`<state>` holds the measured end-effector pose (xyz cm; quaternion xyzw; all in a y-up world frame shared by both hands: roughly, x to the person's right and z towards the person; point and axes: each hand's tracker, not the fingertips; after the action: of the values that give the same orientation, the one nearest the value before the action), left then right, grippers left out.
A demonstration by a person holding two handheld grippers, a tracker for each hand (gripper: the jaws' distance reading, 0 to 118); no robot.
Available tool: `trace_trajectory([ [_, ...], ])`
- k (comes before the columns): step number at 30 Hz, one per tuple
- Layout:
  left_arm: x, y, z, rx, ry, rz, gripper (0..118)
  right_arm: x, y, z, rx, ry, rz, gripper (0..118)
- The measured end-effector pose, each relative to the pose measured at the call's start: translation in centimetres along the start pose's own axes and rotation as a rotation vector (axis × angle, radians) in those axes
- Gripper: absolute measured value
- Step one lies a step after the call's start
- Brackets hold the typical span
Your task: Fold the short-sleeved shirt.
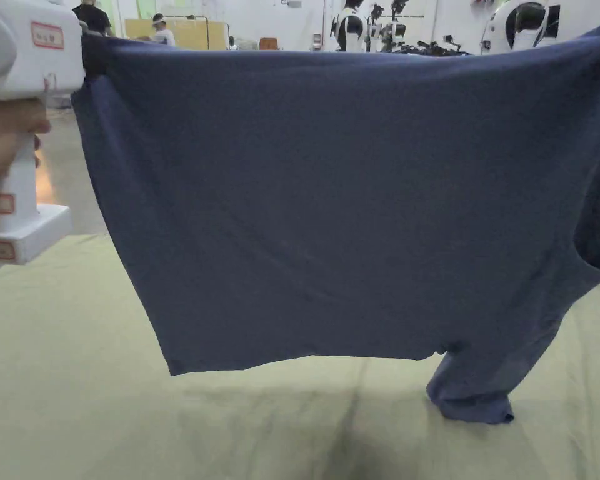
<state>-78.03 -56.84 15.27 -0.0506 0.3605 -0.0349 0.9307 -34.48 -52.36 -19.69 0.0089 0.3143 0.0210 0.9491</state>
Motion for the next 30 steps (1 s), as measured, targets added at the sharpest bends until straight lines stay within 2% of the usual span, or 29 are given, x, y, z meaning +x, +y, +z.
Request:
trace_trajectory([
  [3, 1.0, -4.9, -1.2, -0.071, -0.014, 0.015, 0, -0.2, -4.5, 0.1, -0.08, 0.014, -0.002, 4],
  [7, 2.8, -12.1, -1.4, -0.184, -0.023, -0.034, 0, -0.5, -11.8, 2.3, -0.151, 0.068, -0.034, 4],
  [11, 3.4, -18.4, -0.5, -0.291, -0.047, 0.028, 0, -0.5, -18.7, 4.6, -0.286, 0.082, -0.008, 4],
  [16, 3.6, -23.6, 1.9, -0.364, -0.063, 0.077, 0, -0.2, -24.3, 8.8, -0.361, 0.091, -0.007, 4],
  [23, 2.9, -26.3, 9.9, -0.379, -0.11, 0.134, 0, 0.3, -26.8, 19.4, -0.375, 0.135, 0.004, 4],
  [28, 2.2, -27.9, 17.9, -0.39, -0.122, 0.113, 0, 0.2, -26.7, 18.0, -0.398, 0.128, 0.001, 4],
  [29, 2.2, -28.3, 19.4, -0.392, -0.125, 0.104, 0, 3.2, -29.6, 16.2, -0.406, 0.137, -0.002, 4],
  [30, 2.1, -29.0, 21.2, -0.394, -0.131, 0.095, 0, 3.3, -29.8, 16.2, -0.408, 0.143, -0.004, 4],
])
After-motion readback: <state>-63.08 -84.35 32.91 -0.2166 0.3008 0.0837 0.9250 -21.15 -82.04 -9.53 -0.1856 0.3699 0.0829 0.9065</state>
